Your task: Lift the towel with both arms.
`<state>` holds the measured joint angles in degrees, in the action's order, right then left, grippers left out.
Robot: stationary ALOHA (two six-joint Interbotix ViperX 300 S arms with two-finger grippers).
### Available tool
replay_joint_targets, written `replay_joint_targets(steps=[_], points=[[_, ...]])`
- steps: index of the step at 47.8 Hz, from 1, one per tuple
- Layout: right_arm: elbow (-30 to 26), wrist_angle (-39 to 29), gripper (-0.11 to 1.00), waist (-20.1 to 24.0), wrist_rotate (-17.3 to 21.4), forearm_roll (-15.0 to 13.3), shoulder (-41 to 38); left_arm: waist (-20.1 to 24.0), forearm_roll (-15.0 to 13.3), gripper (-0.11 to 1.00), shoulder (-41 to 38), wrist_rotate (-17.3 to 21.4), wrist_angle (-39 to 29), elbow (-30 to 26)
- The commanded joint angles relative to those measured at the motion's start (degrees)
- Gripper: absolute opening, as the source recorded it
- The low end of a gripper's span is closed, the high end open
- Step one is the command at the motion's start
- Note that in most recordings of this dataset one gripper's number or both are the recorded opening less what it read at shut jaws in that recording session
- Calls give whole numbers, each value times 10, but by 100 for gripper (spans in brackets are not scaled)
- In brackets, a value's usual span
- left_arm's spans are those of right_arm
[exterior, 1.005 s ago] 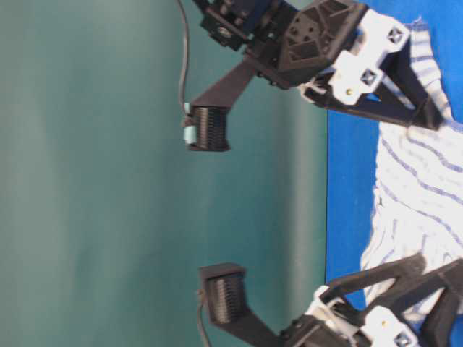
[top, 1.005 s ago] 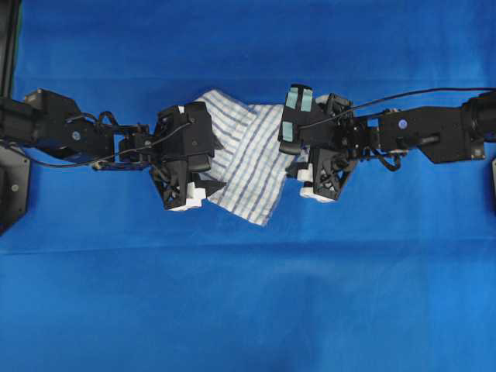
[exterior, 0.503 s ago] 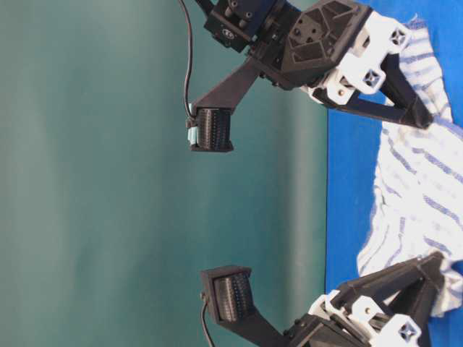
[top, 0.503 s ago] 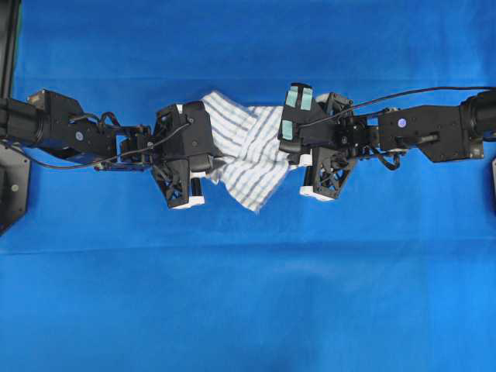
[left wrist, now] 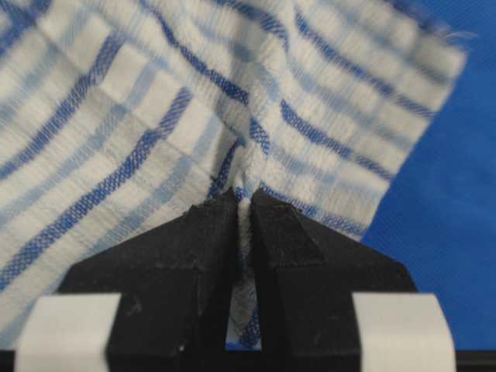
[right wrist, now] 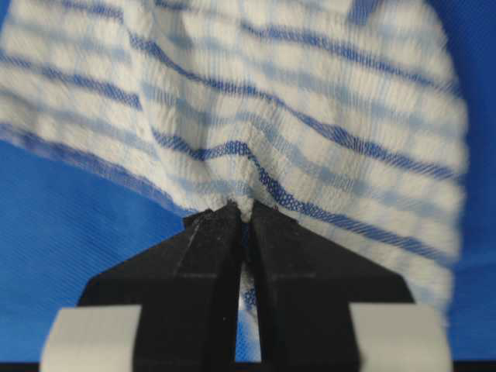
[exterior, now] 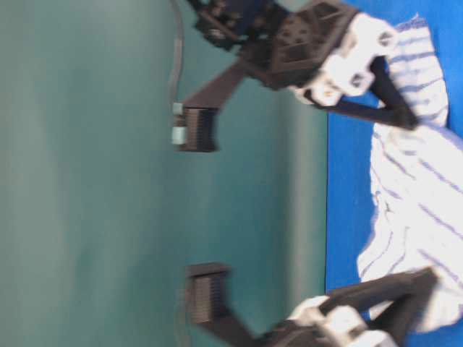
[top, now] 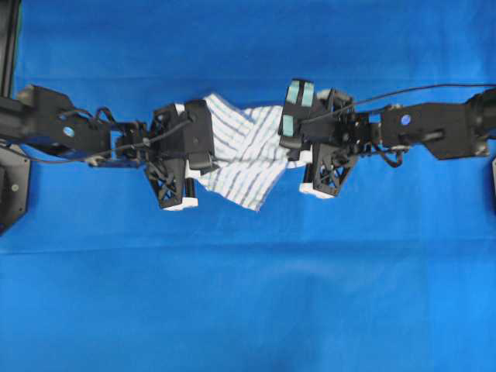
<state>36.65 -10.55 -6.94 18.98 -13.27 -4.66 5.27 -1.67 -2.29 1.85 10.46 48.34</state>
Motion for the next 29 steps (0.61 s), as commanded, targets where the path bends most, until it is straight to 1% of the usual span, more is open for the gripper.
replay_joint_targets(steps=[1,9,17,22,29], points=[[-21,-19,4,4,1,1,48,0,-1,3,62,2,-33,-15],[-49,-79,4,8,-4,1,114,-1,-1,3,155,2,-112,-23],[-91,-145,4,9,-11,-1,169,0,-1,3,240,4,-168,-43],[-123,-183,4,12,-16,-3,191,-1,0,3,293,4,-227,-76],[-185,-237,4,22,-35,-3,214,-1,1,3,338,5,-307,-137]])
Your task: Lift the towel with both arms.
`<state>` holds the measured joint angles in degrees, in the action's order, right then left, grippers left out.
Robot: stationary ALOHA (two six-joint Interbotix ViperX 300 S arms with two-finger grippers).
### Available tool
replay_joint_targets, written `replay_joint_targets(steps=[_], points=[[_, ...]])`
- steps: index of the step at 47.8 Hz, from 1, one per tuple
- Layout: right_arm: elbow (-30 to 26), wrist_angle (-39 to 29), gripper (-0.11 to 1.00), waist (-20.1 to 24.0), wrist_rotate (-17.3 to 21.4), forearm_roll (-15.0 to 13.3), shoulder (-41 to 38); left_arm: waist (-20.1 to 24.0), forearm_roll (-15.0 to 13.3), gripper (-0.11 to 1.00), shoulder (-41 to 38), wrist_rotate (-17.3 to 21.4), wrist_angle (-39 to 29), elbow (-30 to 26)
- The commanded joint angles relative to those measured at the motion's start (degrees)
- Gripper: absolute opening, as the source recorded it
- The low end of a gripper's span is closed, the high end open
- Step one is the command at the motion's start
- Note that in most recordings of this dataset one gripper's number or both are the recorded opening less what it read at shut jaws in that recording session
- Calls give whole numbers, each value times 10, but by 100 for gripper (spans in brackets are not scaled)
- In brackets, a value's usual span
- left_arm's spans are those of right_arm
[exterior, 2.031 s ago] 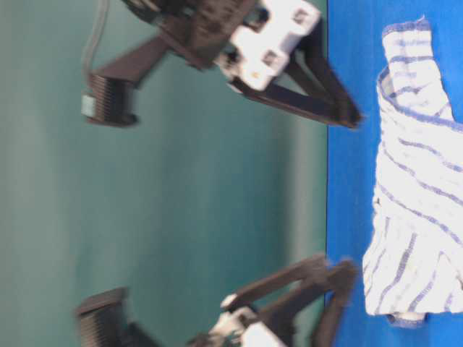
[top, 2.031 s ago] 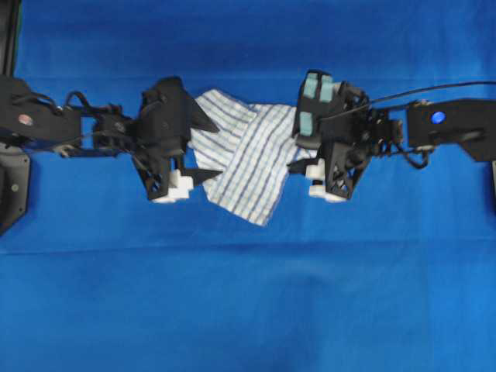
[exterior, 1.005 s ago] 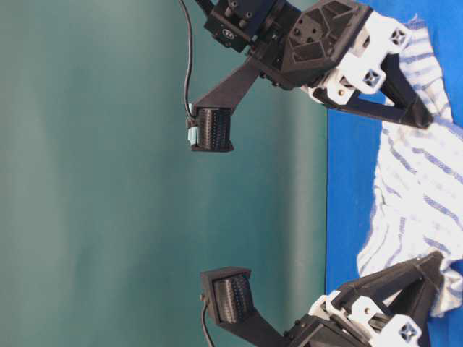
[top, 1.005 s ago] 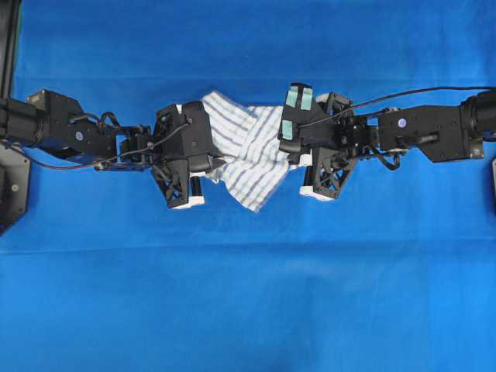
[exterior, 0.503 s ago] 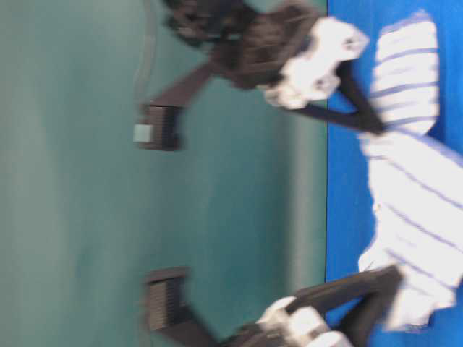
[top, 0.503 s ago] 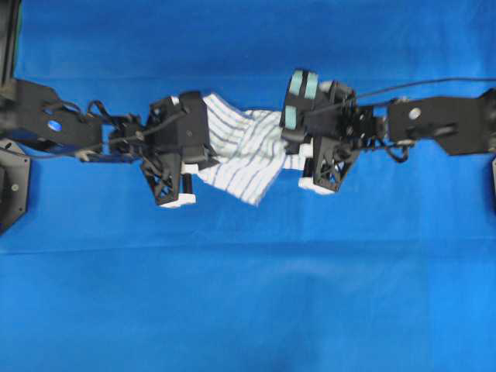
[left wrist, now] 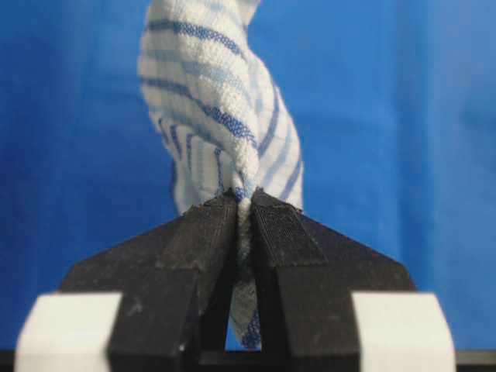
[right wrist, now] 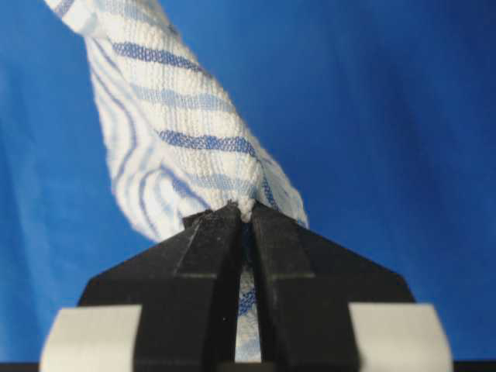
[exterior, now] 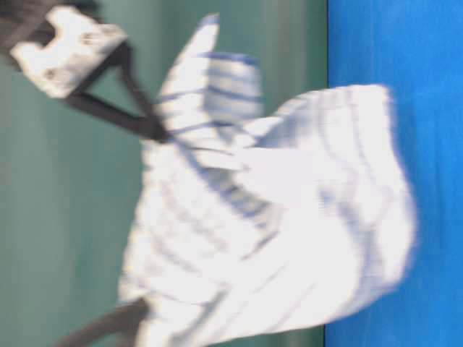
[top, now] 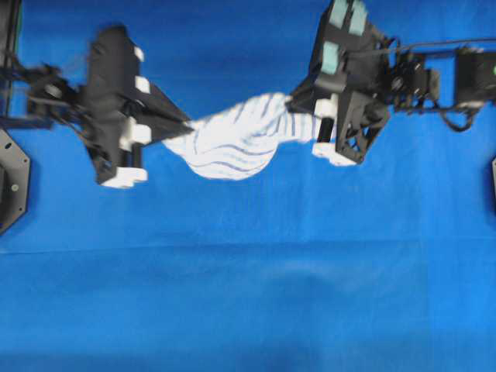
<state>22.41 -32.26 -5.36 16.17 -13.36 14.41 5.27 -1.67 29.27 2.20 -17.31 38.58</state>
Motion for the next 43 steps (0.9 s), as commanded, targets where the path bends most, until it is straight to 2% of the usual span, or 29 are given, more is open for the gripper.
replay_joint_targets(steps=[1,12,23,34,43], points=[[-53,-27,4,8,-11,-2,24,0,2,3,26,3,-38,-47],[-173,-91,4,21,-66,-2,30,2,5,3,43,7,-119,-143],[-253,-130,4,25,-90,-2,31,3,6,3,43,18,-167,-222],[-293,-166,4,36,-90,-2,30,3,6,3,42,27,-201,-271],[-294,-174,4,43,-90,-1,29,3,6,3,39,29,-201,-272]])
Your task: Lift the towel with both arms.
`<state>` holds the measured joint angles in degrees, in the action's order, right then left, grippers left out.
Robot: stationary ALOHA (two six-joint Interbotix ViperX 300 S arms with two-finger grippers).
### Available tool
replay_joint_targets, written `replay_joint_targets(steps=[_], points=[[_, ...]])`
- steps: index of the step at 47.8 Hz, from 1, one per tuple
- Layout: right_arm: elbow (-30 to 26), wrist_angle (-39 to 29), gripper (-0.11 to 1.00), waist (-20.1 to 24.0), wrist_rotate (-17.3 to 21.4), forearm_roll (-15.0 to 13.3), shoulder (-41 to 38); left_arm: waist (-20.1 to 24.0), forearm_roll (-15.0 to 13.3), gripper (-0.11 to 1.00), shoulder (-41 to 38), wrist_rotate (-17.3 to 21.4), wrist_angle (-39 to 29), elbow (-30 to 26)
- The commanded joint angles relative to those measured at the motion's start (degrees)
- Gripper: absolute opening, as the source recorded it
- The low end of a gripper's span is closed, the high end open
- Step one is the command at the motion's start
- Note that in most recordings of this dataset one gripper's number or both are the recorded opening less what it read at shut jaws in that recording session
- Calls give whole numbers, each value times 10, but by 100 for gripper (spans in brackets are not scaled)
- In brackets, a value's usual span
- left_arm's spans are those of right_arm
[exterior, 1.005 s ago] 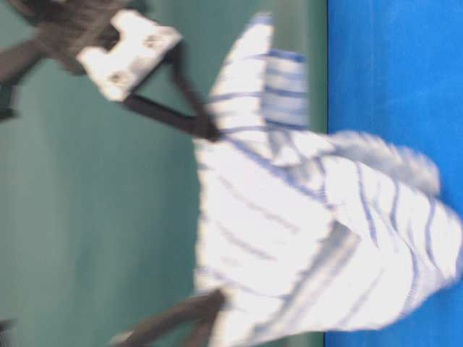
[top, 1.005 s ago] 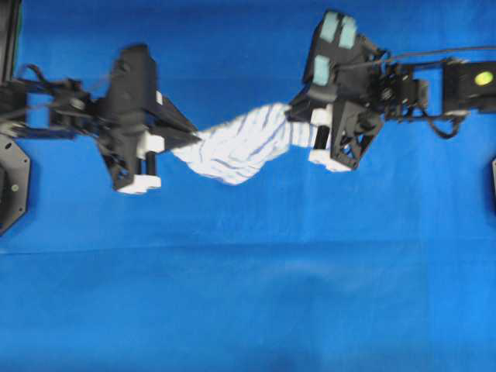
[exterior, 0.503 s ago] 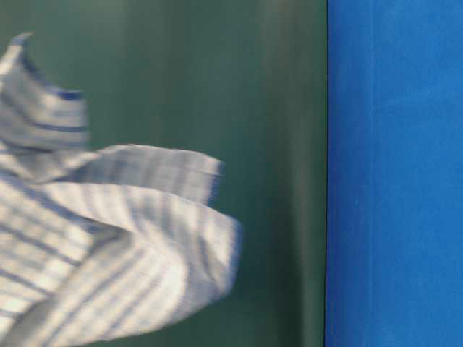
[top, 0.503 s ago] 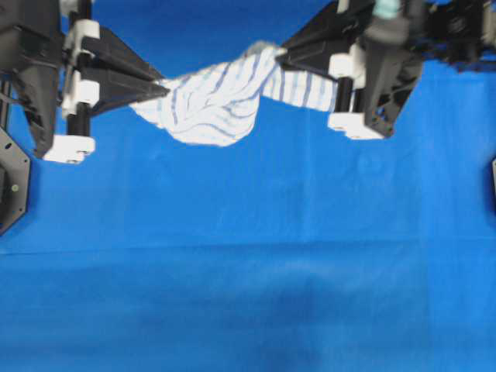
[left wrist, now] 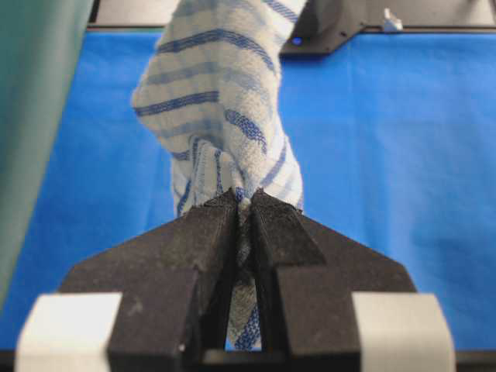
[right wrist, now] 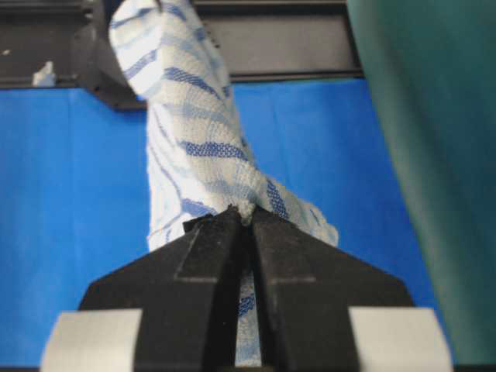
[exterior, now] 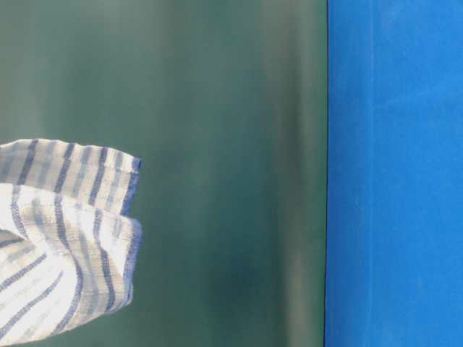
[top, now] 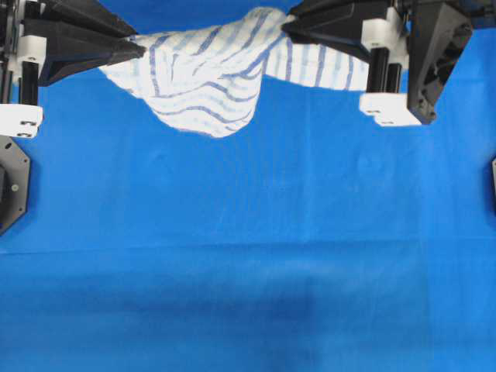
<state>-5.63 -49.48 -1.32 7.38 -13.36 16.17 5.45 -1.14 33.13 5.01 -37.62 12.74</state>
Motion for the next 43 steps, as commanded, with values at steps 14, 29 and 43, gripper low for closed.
replay_joint_targets(steps=[14,29,43], points=[[-13,-20,4,3,-8,0,13,1,1,3,2,2,16,-16],[-11,-20,18,3,-15,-2,14,1,1,63,14,5,30,-10],[-9,-20,63,3,-12,-27,14,1,1,85,29,4,40,4]])
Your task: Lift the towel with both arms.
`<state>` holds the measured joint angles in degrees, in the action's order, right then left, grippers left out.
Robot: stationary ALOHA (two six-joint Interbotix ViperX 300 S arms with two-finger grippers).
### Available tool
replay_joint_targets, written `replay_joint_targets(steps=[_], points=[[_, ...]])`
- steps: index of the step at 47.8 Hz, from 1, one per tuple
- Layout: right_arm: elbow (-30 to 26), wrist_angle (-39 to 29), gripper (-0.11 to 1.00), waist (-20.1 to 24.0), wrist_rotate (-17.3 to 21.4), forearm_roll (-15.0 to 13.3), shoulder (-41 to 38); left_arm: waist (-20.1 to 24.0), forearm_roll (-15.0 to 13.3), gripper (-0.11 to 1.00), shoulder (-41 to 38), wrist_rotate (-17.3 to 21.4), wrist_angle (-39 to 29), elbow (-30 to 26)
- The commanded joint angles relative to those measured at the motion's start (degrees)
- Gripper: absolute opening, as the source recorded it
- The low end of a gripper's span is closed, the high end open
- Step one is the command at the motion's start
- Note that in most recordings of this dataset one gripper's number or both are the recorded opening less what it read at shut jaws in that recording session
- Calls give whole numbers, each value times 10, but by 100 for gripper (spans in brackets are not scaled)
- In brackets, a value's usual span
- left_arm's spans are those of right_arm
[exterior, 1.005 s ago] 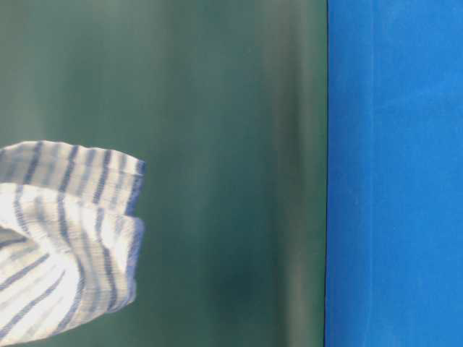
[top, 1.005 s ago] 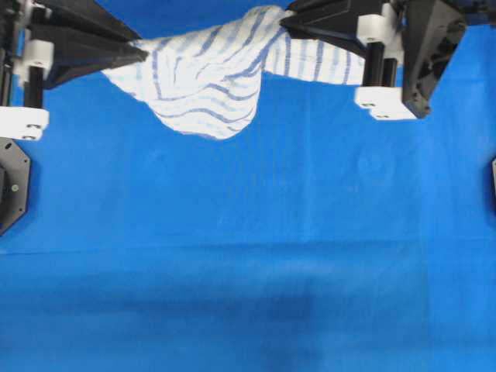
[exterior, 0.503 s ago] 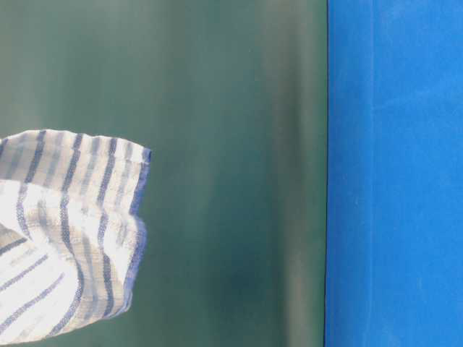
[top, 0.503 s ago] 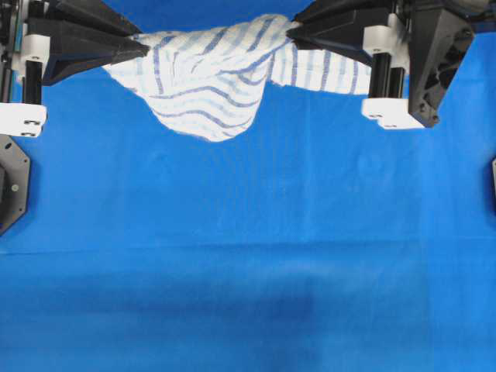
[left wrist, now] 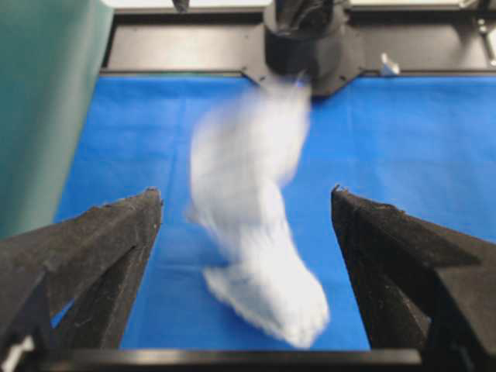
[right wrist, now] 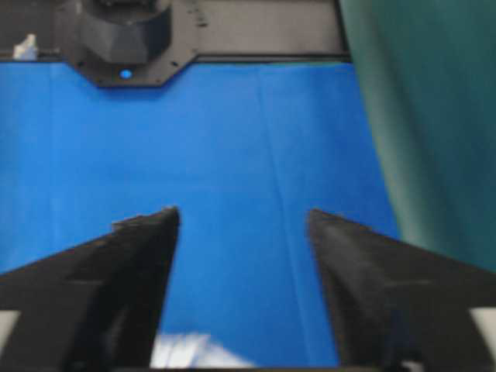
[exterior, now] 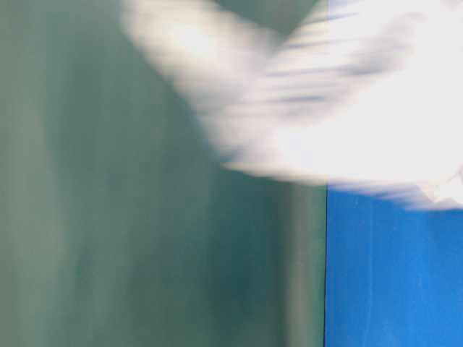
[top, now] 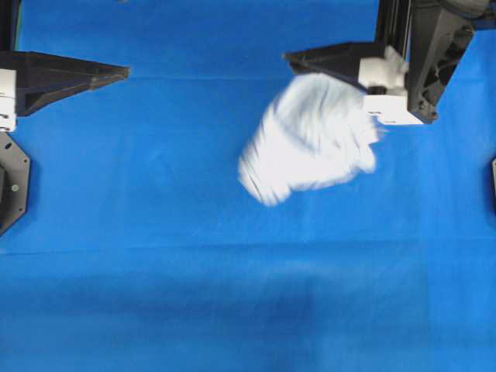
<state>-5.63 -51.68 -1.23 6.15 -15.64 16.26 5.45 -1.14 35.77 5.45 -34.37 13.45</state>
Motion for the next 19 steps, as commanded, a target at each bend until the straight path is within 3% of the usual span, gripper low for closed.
replay_joint_targets(steps=[1,11,19], points=[[-9,2,62,2,0,-5,13,1,1,85,3,0,9,-2],[20,-5,64,2,5,-5,15,1,1,85,-9,4,51,33],[76,-5,64,2,19,-5,25,1,1,85,-25,15,113,78]])
